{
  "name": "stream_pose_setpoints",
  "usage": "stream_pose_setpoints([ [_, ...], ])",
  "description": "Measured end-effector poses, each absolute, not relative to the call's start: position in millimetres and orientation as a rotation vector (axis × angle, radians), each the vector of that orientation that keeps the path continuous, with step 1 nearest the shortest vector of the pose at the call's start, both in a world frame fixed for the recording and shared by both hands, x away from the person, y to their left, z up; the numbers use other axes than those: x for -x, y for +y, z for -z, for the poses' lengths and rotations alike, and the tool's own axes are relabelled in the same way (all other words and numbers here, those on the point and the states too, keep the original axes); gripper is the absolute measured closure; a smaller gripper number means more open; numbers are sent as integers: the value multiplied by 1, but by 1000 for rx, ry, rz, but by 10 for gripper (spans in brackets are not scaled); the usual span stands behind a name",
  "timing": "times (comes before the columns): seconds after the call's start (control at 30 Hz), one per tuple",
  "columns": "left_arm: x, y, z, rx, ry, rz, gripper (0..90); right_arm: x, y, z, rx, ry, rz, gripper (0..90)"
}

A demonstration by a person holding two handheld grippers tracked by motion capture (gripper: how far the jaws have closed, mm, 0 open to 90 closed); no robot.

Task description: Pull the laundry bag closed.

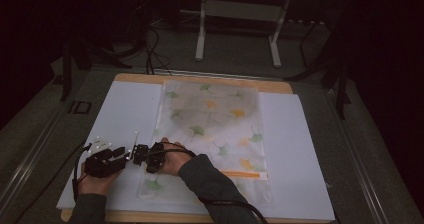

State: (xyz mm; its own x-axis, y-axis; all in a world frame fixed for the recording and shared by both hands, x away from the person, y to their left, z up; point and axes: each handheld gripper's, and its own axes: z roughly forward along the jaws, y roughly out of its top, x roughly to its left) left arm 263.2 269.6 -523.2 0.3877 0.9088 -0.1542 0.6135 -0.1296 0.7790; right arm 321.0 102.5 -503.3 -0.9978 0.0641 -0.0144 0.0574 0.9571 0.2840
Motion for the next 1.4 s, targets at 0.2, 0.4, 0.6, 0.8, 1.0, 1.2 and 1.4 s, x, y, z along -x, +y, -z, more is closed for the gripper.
stream_pose_setpoints([
  [0.2,-263,270,523,-1836,1318,-464,577,-321,100,504,-109,3083,-473,829],
  [0.4,-263,269,523,-1844,1316,-460,577,-324,96,504,-120,3099,-484,835],
  [0.6,-262,269,523,-1844,1311,-453,577,-322,95,504,-80,3081,-490,841],
  [0.8,-261,269,522,-1844,1305,-441,577,-320,93,502,-59,3070,-509,842],
  [1.0,-259,267,521,-1850,1296,-432,577,-320,91,500,-57,3066,-523,842],
  [1.2,-257,266,520,-1856,1294,-407,576,-319,90,499,-50,3057,-534,842],
  [1.4,-254,263,518,-1864,1280,-342,577,-319,88,497,-48,3052,-543,842],
])
